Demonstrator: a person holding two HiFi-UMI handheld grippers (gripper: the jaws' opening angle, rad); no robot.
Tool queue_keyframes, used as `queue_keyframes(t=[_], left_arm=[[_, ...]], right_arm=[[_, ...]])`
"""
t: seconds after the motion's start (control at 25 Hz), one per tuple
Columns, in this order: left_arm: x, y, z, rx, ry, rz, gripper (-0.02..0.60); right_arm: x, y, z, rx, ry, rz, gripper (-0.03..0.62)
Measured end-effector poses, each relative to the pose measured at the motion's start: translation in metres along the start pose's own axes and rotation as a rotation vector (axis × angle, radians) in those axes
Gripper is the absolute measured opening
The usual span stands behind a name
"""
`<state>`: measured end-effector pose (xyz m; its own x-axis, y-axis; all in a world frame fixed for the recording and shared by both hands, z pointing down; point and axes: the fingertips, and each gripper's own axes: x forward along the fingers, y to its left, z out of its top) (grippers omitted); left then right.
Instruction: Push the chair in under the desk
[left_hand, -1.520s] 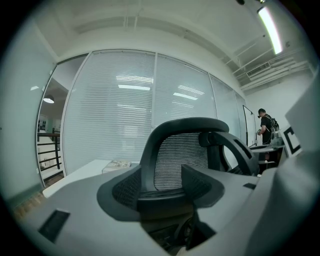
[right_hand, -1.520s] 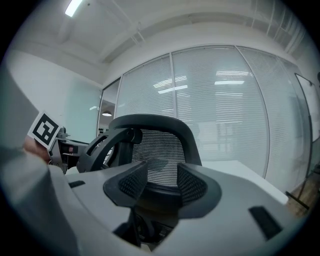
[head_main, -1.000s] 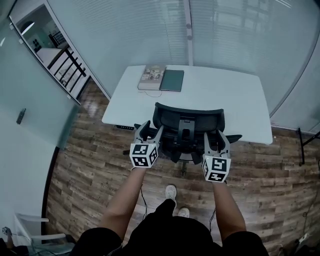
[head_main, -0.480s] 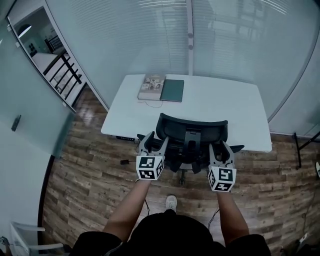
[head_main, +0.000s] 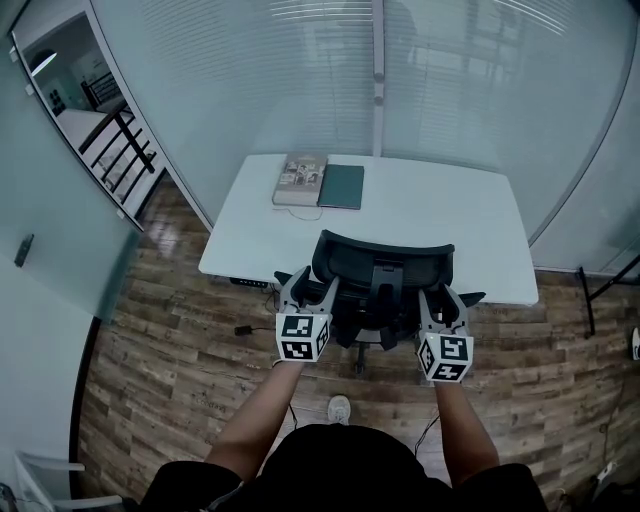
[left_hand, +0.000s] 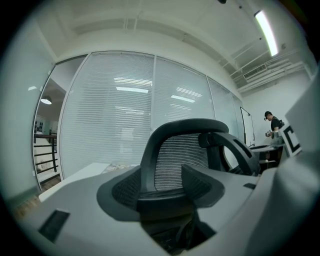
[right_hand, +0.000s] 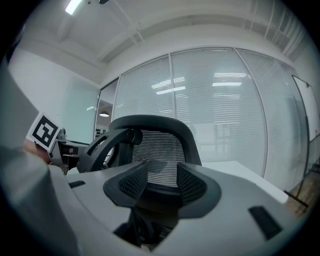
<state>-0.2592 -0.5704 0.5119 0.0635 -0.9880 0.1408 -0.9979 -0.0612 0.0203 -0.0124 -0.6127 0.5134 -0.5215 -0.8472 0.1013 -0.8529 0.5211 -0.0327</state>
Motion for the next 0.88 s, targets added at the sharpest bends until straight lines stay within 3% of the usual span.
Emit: queue_keyframes(t=[0.32,0.48,0.68,0.88], left_arm=[[0.001,-0.003,-0.003,0.013,0.045,-0.029,0.256],[-0.016,-0.009,0.026,0.053,-0.024,-0.013,0.239],[-0.038,-0.025,0.059,0.049,-0.113,-0.019,0.222],[-0.058,-0.040,0.078,0.044,-0.145,-0.029,0.133]], right_arm=[[0.002,-0.003,-0.006,0.013,0.020,-0.004,0.178],[-0.009,-0.002,0.010,0.021,-0.013,-0.015,0.107],[-0.026,0.000,0.041,-0.004,-0.060,0.007,0.081],[-0.045,0.007,0.064,-0.044,-0.090,0.025,0.049]])
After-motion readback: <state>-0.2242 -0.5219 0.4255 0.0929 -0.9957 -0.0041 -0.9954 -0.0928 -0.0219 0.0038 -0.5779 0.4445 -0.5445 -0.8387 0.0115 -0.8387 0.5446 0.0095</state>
